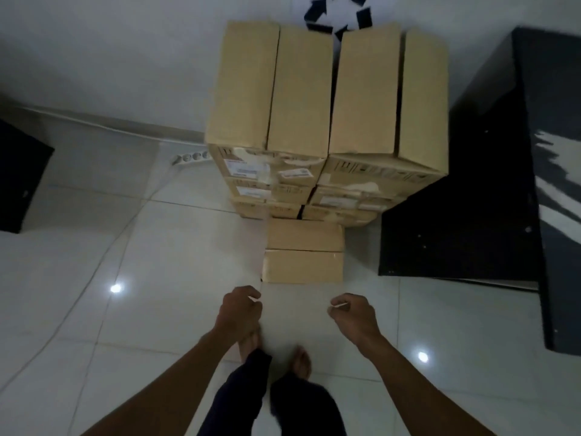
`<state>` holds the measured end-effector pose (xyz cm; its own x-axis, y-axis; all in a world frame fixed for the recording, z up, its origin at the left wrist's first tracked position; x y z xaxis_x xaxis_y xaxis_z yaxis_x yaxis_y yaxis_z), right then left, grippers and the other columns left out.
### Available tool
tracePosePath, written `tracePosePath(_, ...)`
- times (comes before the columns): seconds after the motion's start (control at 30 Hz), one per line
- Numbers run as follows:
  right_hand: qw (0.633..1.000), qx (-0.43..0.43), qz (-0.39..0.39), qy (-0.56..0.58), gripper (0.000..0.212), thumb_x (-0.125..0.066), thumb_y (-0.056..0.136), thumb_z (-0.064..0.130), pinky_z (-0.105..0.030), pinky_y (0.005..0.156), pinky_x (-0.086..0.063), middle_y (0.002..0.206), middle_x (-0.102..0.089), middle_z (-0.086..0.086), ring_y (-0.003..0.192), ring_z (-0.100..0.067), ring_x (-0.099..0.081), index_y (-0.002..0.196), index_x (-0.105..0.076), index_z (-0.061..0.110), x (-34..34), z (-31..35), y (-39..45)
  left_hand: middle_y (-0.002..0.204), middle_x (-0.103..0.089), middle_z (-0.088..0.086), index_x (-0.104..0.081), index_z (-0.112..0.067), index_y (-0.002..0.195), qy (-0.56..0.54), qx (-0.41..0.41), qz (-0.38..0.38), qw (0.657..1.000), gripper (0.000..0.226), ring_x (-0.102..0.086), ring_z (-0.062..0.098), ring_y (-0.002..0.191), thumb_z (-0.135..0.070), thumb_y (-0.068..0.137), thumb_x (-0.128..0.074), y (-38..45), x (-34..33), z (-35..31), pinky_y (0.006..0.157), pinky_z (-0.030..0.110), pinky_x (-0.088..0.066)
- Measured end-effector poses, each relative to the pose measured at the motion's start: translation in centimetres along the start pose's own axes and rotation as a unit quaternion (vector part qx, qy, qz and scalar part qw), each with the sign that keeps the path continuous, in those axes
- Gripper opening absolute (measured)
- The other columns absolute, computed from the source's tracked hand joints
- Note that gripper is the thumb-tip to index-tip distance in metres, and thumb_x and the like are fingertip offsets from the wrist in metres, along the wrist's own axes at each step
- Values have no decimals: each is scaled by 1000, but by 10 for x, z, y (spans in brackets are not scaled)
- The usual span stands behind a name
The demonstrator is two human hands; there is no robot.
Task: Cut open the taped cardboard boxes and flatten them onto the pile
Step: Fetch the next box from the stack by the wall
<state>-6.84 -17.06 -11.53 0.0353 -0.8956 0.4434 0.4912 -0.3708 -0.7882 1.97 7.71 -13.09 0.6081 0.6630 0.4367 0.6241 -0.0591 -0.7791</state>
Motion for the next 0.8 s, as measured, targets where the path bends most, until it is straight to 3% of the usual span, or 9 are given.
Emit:
tracePosePath(0.13, 1000, -13, -9, 5, 18, -70, 88, 16, -21, 75, -43, 95, -67, -2, 86, -16, -61, 106, -69, 14, -27, -26, 73, 96, -68, 7, -64, -12, 117, 6, -3, 4, 1000, 26, -65, 13, 73, -10, 92, -60, 72, -32, 18, 56, 17, -47)
tracePosePath(0.3, 998, 24, -52, -14, 30, -70, 87, 17, -21, 79, -43, 106, -68, -9, 97, -21, -63, 116, -66, 14, -53, -66, 198, 111, -70, 16, -55, -6, 132, 32, -47, -19, 998, 41, -65, 30, 105, -15, 93, -63, 190, -75, 40, 90, 31, -51)
tracePosePath(0.47, 989, 35, -142, -29, 69, -75, 82, 43, -33, 93, -48, 134, -52, -13, 119, -30, -54, 139, -43, 18, -63, -109, 325, 136, -54, 17, -36, -9, 148, 21, -51, -71, 996, 74, -54, 33, 122, -41, 89, -70, 318, -95, 71, 97, 37, -45)
tracePosePath(0.53, 986, 29, -163, -11, 94, -79, 72, 58, -37, 99, -47, 141, -47, -10, 125, -30, -51, 146, -33, 23, -62, -127, 363, 142, -48, 14, -28, -14, 153, -14, -51, -30, 998, 98, -52, 31, 124, -53, 78, -77, 358, -106, 82, 95, 37, -44)
tracePosePath(0.63, 988, 35, -98, 112, 112, -84, 60, 63, -39, 99, -49, 137, -52, 0, 119, -22, -57, 151, -29, 29, -70, -151, 409, 143, -44, 1, -21, -26, 156, -77, -47, 64, 994, 144, -44, 23, 124, -78, 37, -83, 397, -123, 98, 100, 42, -38)
tracePosePath(0.67, 986, 45, -69, 142, 109, -86, 58, 63, -39, 96, -51, 134, -56, 4, 115, -20, -61, 149, -36, 29, -75, -157, 421, 141, -46, -4, -23, -34, 153, -82, -44, 97, 991, 143, -44, 21, 123, -79, 31, -83, 408, -133, 105, 102, 47, -36)
tracePosePath(0.73, 981, 65, -7, 183, 86, -85, 62, 59, -41, 92, -54, 124, -68, 1, 106, -20, -68, 136, -55, 28, -85, -162, 437, 138, -52, -9, -32, -47, 143, -94, -34, 155, 983, 117, -47, 23, 125, -73, 41, -82, 427, -153, 119, 106, 55, -35)
tracePosePath(0.8, 970, 68, 52, 227, 64, -79, 70, 48, -44, 91, -54, 116, -72, -5, 102, -24, -71, 126, -65, 23, -96, -164, 445, 132, -62, -3, -41, -44, 139, -144, -18, 195, 970, 105, -55, 28, 122, -69, 47, -84, 440, -170, 130, 106, 59, -40)
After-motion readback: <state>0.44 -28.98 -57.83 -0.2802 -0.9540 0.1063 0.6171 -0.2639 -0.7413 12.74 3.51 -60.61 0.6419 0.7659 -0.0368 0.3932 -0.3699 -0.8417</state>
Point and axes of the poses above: each hand's wrist, its own y-axis towards the middle knuckle, its own x-axis out of the back of the hand, z = x × y, the point moved 6 cm from there along y, towards the middle knuckle
